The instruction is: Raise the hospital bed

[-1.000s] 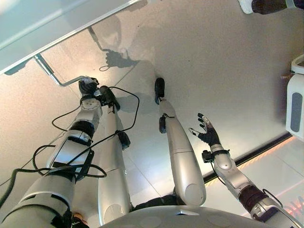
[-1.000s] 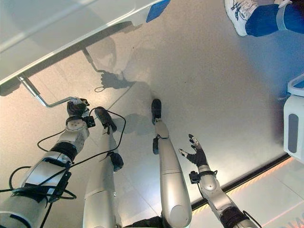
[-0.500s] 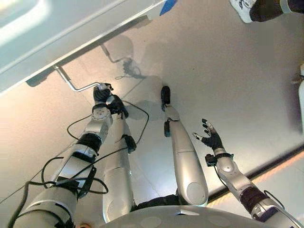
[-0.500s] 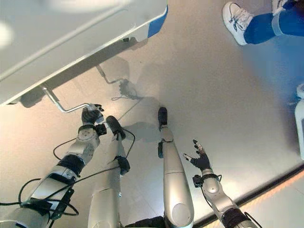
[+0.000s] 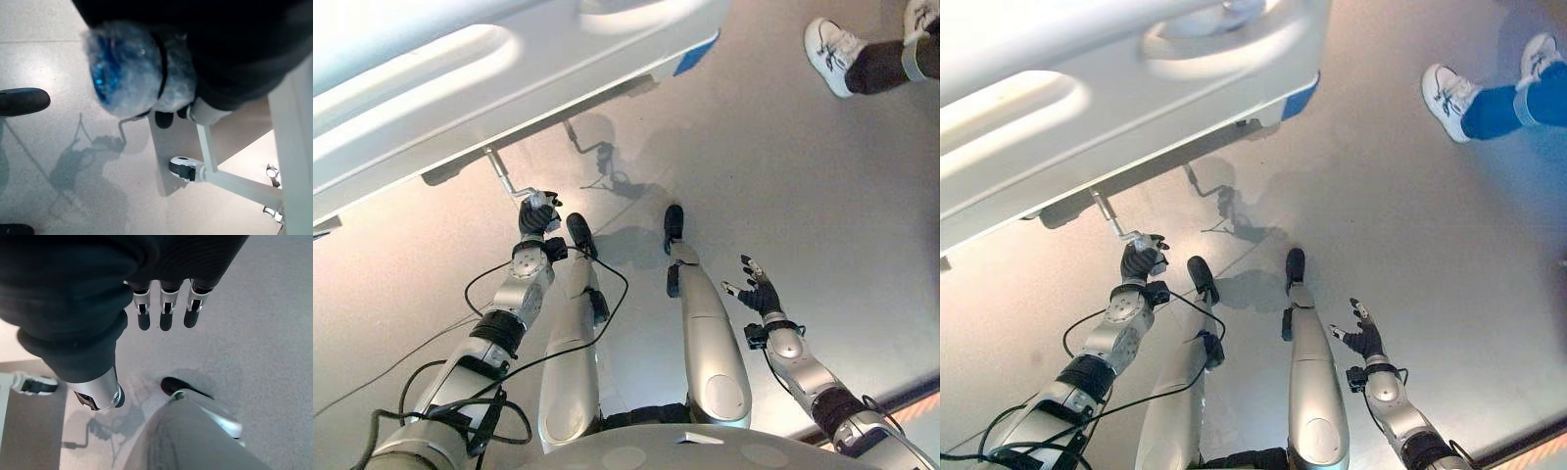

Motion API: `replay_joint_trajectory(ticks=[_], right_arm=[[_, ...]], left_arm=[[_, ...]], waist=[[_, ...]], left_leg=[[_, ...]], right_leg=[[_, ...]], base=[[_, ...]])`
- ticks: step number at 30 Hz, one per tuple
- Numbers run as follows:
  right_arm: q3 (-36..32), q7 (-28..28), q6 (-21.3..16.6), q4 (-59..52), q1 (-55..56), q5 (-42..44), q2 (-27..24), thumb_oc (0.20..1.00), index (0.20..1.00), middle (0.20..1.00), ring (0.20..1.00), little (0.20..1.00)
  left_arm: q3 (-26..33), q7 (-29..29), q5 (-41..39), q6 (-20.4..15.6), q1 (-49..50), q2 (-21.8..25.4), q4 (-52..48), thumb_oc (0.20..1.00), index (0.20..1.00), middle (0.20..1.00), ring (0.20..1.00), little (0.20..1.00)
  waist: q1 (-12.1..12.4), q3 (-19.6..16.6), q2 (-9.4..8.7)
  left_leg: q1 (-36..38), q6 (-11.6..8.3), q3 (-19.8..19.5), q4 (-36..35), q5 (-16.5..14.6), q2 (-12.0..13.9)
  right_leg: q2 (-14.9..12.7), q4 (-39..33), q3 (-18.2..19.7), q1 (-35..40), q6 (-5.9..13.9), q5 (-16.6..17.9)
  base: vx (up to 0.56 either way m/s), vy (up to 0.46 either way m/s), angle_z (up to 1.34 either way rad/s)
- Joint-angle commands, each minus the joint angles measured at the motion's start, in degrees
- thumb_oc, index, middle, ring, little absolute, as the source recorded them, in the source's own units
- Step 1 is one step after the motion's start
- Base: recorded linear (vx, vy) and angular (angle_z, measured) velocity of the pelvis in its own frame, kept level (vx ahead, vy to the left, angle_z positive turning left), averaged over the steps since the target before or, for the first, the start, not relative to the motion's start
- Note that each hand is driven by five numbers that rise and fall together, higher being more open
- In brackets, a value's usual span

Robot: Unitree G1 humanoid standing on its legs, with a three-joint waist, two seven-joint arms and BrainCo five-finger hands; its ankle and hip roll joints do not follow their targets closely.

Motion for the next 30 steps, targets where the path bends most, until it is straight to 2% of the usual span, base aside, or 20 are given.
replay_joint_trajectory(ticks=[1,21,27,30], right_arm=[[-1.5,0.3,0.9,-0.7,2.8,-0.5,-0.8,1.0,1.0,1.0,1.0,1.0],[-3.9,0.6,1.8,3.2,5.2,-0.5,0.6,1.0,1.0,1.0,1.0,1.0],[-4.3,0.5,1.9,3.9,6.0,-0.3,1.1,1.0,1.0,1.0,1.0,1.0],[-4.1,0.7,1.6,3.8,6.2,0.4,1.4,1.0,1.0,1.0,1.0,1.0]], left_arm=[[-1.6,-3.5,3.1,-7.0,-2.6,1.1,-9.8,0.2,0.2,0.2,0.2,0.2],[3.6,-5.9,2.2,-7.2,7.5,6.6,-16.4,0.2,0.2,0.2,0.2,0.2],[5.4,-5.4,1.8,-7.1,8.0,7.4,-13.9,0.2,0.2,0.2,0.2,0.2],[6.6,-4.8,1.3,-6.9,7.5,8.1,-10.0,0.2,0.2,0.2,0.2,0.2]], waist=[[-0.4,-0.5,-1.05],[5.3,-1.1,-3.2],[6.4,-0.9,-3.7],[7.0,-0.6,-4.88]], left_leg=[[6.8,-0.96,-0.7,0.1,-5.4,-3.5],[7.8,-0.36,-6.5,-0.1,-5.3,-5.2],[6.2,-0.64,-8.4,-0.1,-5.0,-5.9],[5.3,-0.65,-8.9,-0.1,-4.8,-6.1]], right_leg=[[3.5,-16.0,-3.2,6.1,2.16,12.5],[0.0,-18.9,-10.0,13.3,4.15,13.0],[-0.9,-19.6,-12.4,13.8,4.69,13.0],[-1.1,-19.7,-13.2,13.7,4.85,13.1]], base=[[-0.06,0.039,0.18],[0.02,0.056,0.21],[0.03,0.062,0.21],[0.01,0.066,0.19]])
